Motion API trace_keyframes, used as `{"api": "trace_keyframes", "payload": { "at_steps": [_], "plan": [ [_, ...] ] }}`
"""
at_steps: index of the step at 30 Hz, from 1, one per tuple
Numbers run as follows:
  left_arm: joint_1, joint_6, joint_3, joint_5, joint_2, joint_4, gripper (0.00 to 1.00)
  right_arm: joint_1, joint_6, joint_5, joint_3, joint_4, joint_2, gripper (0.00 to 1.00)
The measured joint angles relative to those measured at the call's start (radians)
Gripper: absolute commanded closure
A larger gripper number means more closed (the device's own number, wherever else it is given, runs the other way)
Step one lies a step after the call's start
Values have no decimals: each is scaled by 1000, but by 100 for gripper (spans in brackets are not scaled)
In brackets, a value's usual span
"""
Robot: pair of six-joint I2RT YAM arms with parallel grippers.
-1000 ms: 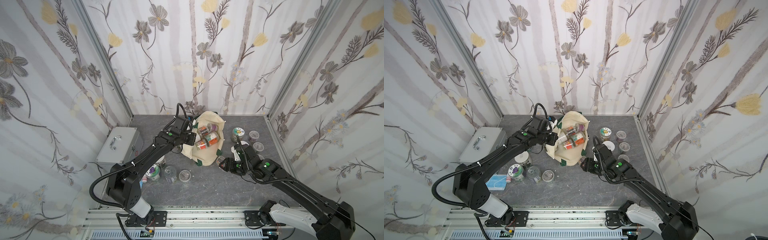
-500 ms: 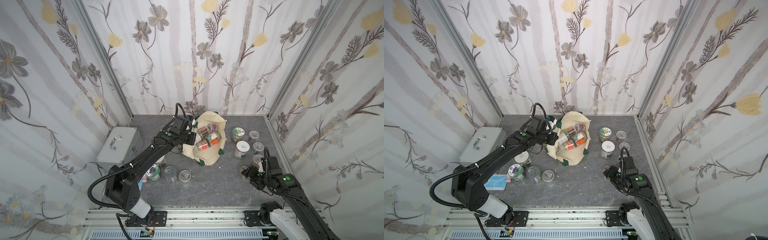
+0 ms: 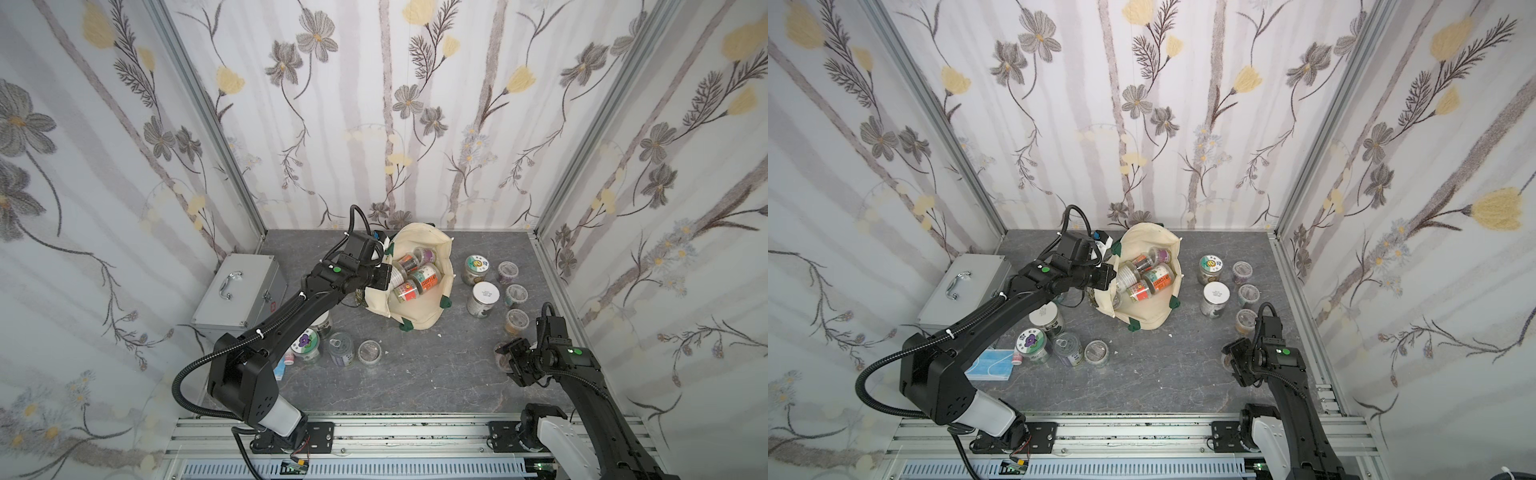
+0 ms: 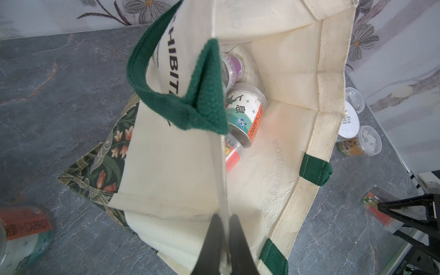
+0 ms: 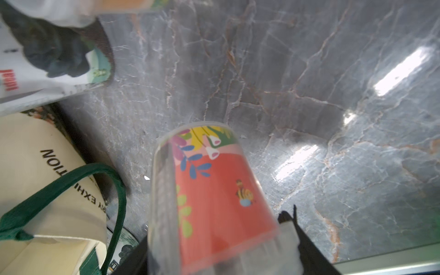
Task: Take out the seed jars from the canvas bag
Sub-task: Place the seed jar at the center of the board.
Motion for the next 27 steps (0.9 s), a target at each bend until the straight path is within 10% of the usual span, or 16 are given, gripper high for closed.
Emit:
{"api": "trace_keyframes", "payload": {
  "at_steps": [22, 27],
  "plan": [
    [0, 1, 0, -6, -2, 0, 92, -119, 22, 4, 107, -55, 244, 36],
    [0, 1, 0, -8, -6, -1, 92, -142, 4, 7, 155, -79, 302, 22]
  ]
}}
